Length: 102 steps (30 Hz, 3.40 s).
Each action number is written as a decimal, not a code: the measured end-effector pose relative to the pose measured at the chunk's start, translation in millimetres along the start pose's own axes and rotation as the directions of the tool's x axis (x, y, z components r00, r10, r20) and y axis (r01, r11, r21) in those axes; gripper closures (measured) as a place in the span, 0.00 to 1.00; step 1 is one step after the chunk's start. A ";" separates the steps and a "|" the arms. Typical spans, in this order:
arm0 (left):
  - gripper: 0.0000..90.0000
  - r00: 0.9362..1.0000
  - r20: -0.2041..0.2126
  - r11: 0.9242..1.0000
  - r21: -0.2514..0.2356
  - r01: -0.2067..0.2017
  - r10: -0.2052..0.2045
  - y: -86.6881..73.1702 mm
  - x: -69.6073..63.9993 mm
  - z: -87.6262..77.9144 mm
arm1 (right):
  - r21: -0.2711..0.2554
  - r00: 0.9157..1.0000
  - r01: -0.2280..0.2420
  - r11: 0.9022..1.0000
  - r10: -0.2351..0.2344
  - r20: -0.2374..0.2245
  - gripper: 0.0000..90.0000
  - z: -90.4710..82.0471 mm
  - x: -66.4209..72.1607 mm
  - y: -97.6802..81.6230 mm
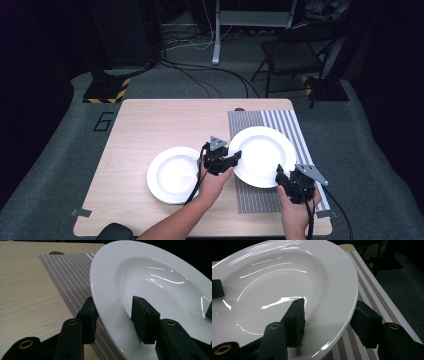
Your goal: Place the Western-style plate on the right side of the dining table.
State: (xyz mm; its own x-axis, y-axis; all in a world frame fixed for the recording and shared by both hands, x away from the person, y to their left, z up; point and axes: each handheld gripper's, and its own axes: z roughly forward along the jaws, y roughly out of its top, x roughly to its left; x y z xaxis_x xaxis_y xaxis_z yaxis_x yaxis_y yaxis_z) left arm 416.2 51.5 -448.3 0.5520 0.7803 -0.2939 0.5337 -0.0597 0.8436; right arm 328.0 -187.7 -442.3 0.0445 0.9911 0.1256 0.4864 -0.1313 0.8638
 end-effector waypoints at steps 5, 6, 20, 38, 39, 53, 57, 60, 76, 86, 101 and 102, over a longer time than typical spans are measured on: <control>0.63 1.000 0.002 1.000 0.007 0.001 -0.001 -2.0 -0.4 8.3 | 0.008 1.000 0.004 1.000 -0.004 0.009 0.51 5.0 -4.9 -2.0; 0.63 1.000 0.001 1.000 0.009 -0.002 0.002 -2.2 -0.2 9.8 | 0.008 1.000 0.000 1.000 0.000 0.011 0.51 6.0 -5.7 -2.6; 0.63 1.000 0.015 1.000 0.006 0.002 -0.002 -4.2 1.0 34.4 | 0.011 1.000 0.008 1.000 -0.008 0.029 0.51 22.8 -20.0 -2.5; 0.63 1.000 0.013 0.999 0.038 -0.006 0.006 -15.8 1.3 54.8 | 0.052 0.998 0.014 0.999 -0.017 0.053 0.51 39.9 -31.2 -12.8; 0.63 1.000 0.010 0.999 0.039 -0.005 0.005 -16.5 0.8 55.4 | 0.055 0.998 0.012 0.998 -0.015 0.054 0.51 40.3 -31.3 -13.7; 0.63 1.000 -0.008 0.998 0.064 -0.009 0.010 -24.5 2.6 64.1 | 0.092 0.997 0.011 0.996 -0.018 0.069 0.50 49.4 -35.8 -23.4; 0.64 1.000 -0.009 0.997 0.071 -0.003 0.003 -26.8 5.4 69.4 | 0.115 0.998 -0.016 0.993 0.008 0.064 0.51 56.4 -38.1 -27.2; 0.64 1.000 -0.007 0.997 0.078 -0.002 0.002 -27.5 5.9 71.6 | 0.117 0.998 -0.014 0.993 0.007 0.063 0.51 59.2 -40.1 -28.1; 0.64 1.000 -0.014 0.996 0.087 0.007 -0.006 -26.8 6.8 90.2 | 0.129 0.996 -0.016 0.991 0.005 0.088 0.52 69.9 -46.6 -23.3; 0.64 1.000 -0.017 0.995 0.095 -0.008 0.010 -27.3 4.1 98.1 | 0.123 0.996 -0.021 0.992 0.010 0.094 0.52 74.2 -51.3 -26.0; 0.61 1.000 -0.027 0.992 0.127 -0.010 0.014 -29.9 5.1 104.2 | 0.135 0.995 -0.027 0.991 0.014 0.098 0.52 76.6 -52.4 -28.3; 0.61 1.000 -0.025 0.992 0.126 -0.011 0.015 -30.0 4.9 104.1 | 0.131 0.995 -0.025 0.991 0.013 0.097 0.52 77.1 -52.7 -28.5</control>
State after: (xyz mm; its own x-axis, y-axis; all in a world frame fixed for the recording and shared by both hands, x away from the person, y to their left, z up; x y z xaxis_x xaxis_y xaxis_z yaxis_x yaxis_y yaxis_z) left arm 469.6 -7.7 -521.8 0.5433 0.7949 -0.2699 0.6035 -0.1463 0.7838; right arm 379.1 -234.4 -511.2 0.1348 0.9869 0.0888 0.5948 -0.1523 0.7893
